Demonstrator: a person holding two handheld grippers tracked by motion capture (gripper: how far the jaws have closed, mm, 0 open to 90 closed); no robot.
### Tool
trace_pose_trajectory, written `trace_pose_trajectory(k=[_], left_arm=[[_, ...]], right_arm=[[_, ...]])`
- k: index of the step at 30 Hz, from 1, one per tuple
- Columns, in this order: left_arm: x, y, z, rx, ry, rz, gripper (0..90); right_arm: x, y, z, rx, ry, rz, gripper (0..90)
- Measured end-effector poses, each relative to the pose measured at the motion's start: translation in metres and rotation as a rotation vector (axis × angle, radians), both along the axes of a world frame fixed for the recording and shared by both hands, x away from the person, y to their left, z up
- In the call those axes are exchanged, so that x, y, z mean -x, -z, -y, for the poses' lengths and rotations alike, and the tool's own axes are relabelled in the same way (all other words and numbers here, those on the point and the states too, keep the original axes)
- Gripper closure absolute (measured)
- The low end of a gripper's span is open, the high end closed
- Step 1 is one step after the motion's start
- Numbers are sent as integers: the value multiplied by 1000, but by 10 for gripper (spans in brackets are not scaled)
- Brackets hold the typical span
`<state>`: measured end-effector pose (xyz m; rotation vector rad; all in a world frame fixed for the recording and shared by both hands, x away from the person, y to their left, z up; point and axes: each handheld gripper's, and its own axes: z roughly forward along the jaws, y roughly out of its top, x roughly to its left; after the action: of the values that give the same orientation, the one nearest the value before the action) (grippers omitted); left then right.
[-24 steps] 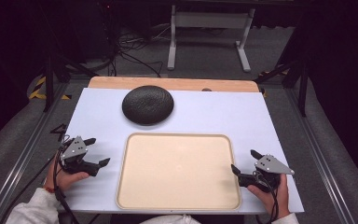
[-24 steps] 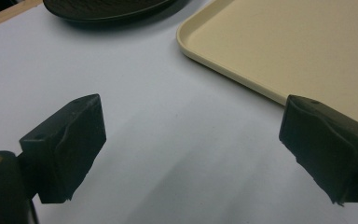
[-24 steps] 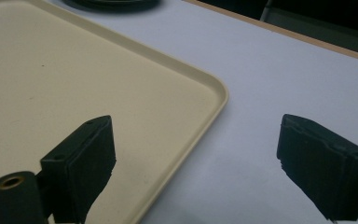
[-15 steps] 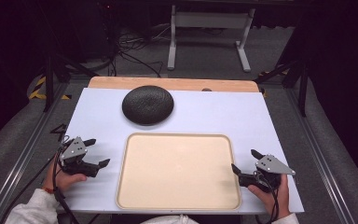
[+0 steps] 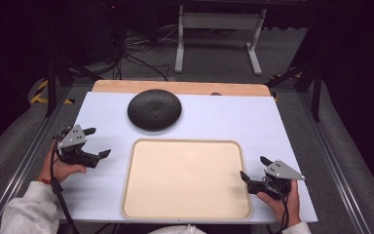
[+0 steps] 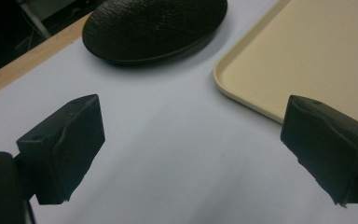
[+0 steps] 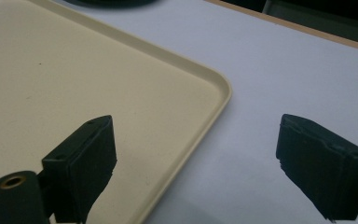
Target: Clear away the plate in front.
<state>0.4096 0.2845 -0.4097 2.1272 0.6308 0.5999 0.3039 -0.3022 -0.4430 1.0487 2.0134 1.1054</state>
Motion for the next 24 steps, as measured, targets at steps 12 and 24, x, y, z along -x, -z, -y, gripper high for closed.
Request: trace_pose_trajectory(k=[12,24], left_arm=[[-67,0,53,-214,60,83,175],[-86,44,105,-508,72,182,188]], right_arm=[[-3,3,1,-17,2,-30,130],[-3,5,0,-5,-4,-36,130]])
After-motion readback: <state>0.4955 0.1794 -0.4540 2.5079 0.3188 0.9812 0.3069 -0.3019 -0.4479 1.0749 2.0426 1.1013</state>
